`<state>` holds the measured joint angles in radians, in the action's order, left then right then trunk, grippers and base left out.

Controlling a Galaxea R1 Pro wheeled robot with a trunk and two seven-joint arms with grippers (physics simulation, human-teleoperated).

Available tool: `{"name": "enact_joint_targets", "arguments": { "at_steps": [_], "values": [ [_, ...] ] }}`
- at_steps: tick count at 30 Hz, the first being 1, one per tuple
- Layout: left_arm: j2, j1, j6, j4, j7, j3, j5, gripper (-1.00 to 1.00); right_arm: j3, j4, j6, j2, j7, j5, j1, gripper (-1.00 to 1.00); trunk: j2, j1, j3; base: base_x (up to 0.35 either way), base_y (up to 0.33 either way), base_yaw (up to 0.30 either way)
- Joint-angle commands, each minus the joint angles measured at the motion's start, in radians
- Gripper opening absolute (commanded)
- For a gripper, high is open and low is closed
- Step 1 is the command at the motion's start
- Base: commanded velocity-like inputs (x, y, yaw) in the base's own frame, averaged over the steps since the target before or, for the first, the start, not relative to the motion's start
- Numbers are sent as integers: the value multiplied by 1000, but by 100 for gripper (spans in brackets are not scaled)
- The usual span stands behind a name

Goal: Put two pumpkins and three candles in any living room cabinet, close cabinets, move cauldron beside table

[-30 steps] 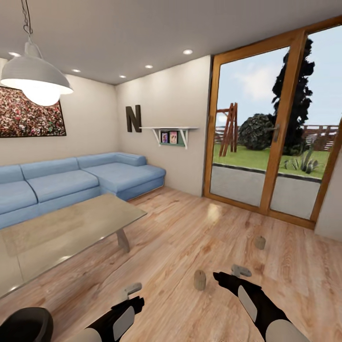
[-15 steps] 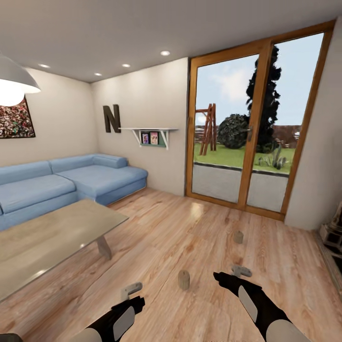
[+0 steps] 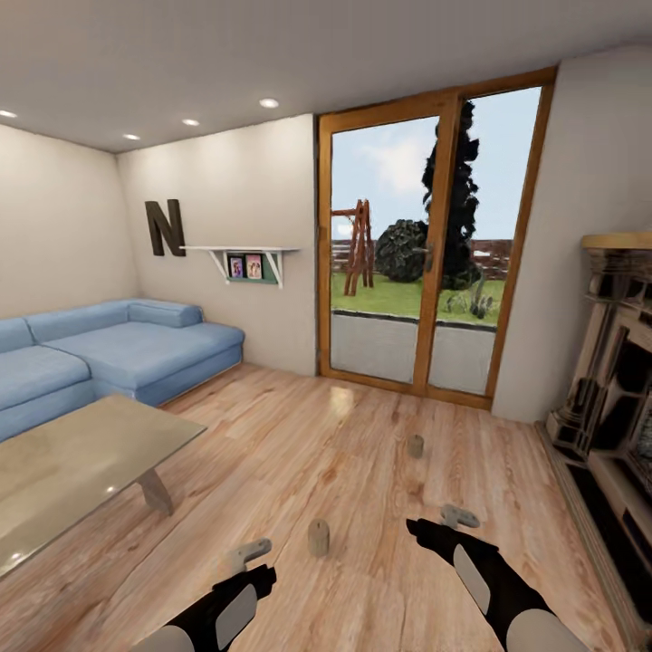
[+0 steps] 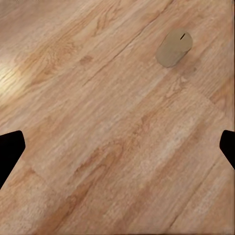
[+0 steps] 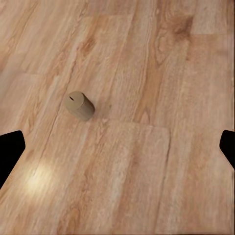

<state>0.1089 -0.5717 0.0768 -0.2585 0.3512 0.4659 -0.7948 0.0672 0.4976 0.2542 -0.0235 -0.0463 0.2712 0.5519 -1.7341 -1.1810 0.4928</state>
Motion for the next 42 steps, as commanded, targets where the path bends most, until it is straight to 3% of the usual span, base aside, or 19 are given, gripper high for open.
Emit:
{"name": "enact_joint_targets", "arguments": {
  "at_steps": [1,33,42],
  "values": [
    [0,-1,4,-2,8,8,-5,100,5,1,6,0,-4,3,0,100,7,4,-2,0,0,-286],
    [-8,-1,3,-3,8,7,-17,100,5,-10,5,-4,-6,3,0,100,231,127,-102,-51,23,-289],
    [-8,-1,3,-2,8,7,-17,100,5,-10,6,-4,-4,5,0,100,294,161,-131,-38,28,-89]
  ]
}}
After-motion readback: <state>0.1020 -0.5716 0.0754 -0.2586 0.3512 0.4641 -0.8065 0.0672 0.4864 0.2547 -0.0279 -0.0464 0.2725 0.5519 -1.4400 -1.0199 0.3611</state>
